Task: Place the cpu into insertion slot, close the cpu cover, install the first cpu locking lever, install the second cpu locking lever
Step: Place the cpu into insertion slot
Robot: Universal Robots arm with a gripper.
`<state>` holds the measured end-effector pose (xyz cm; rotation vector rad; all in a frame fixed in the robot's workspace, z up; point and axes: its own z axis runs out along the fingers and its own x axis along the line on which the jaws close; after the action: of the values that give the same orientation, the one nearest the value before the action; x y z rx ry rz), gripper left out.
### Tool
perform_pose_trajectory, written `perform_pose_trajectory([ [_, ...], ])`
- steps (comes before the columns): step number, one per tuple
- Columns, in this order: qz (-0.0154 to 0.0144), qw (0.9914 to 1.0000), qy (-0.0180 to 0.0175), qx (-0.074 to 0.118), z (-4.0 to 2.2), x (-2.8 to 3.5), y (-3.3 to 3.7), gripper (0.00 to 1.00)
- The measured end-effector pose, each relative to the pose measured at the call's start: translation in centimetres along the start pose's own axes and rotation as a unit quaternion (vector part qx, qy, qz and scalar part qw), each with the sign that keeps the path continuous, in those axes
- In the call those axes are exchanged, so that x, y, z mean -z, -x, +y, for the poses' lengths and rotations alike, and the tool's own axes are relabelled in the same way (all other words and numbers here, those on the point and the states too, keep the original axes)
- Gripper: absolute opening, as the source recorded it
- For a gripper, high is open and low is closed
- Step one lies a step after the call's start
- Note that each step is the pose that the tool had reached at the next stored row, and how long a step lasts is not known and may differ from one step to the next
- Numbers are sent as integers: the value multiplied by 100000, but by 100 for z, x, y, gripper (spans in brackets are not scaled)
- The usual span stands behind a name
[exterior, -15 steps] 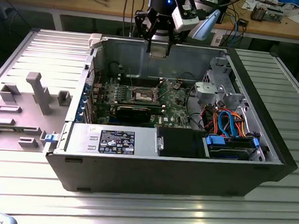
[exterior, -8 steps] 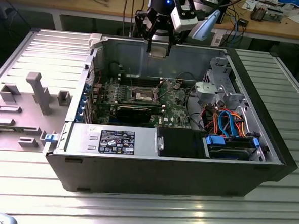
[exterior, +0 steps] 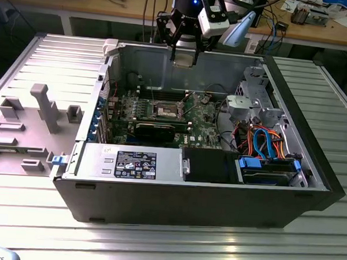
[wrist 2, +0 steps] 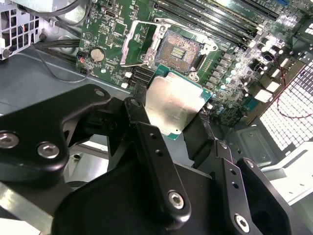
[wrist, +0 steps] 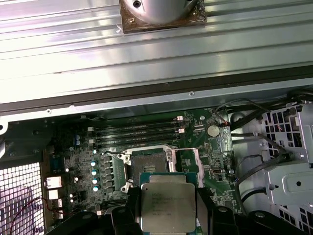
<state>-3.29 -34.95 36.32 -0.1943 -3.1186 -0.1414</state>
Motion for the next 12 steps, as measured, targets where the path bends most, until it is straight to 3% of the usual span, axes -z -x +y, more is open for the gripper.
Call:
perform_pose_trajectory([
  [3,-43,99999,10,-447,0,0,0,54],
  [7,-323,99935,66,-3594,0,-1,0,54],
  [12,-364,99917,78,-4046,0,-1,0,54],
])
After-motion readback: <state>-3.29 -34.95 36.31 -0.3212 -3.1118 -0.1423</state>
